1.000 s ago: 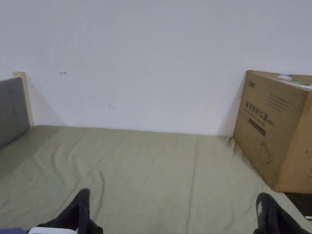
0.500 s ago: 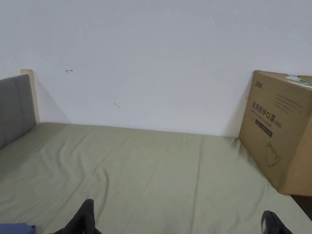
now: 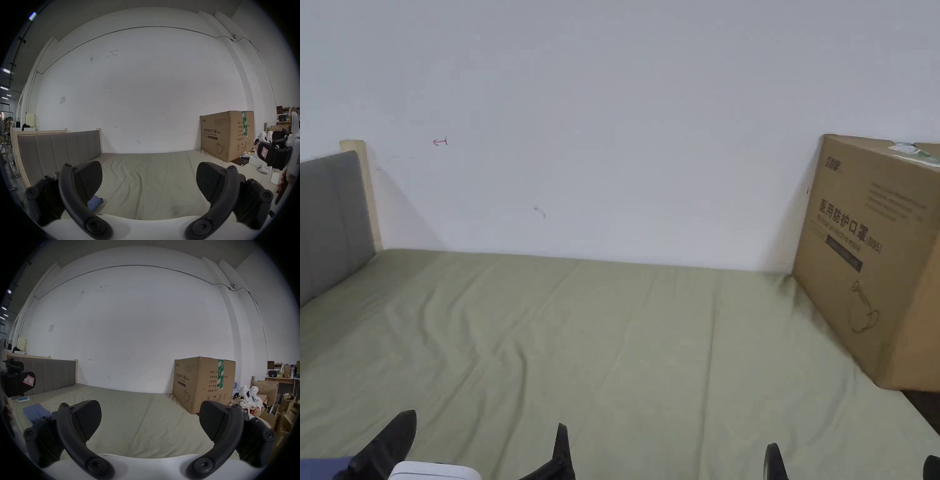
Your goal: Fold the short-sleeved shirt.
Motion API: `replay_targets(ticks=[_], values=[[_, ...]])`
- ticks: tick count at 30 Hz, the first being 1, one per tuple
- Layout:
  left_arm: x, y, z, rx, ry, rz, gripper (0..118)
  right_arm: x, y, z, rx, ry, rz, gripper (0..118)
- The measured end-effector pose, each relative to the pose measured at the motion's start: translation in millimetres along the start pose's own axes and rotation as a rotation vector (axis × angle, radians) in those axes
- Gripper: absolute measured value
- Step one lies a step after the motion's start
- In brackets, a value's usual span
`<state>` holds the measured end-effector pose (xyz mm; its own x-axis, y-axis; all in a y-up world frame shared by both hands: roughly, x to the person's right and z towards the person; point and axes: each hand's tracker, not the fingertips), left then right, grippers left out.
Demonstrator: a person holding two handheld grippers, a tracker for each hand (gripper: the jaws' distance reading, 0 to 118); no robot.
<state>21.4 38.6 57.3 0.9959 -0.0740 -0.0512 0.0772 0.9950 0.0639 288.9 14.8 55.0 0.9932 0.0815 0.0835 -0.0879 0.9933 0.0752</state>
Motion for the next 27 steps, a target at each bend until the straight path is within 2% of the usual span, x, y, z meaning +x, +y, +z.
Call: replay_targets(ticks=[11,22,27], values=[[-9.8,6.1,2.5,0.029,-0.021,-0.005,118,-7.7,-2.0,-0.5,-0.007,0.028,0.008,118],[-32.3,14.4,-4.0,0.006,-0.060,0.090,118,-16.9,-2.4,-3.8,-0.040,0.049,0.015,118],[-39.3,14.3,-11.2,-0.022,-0.068,0.069,118,-24.3,-6.3,-2.4,-0.057,0.065,0.033,118]])
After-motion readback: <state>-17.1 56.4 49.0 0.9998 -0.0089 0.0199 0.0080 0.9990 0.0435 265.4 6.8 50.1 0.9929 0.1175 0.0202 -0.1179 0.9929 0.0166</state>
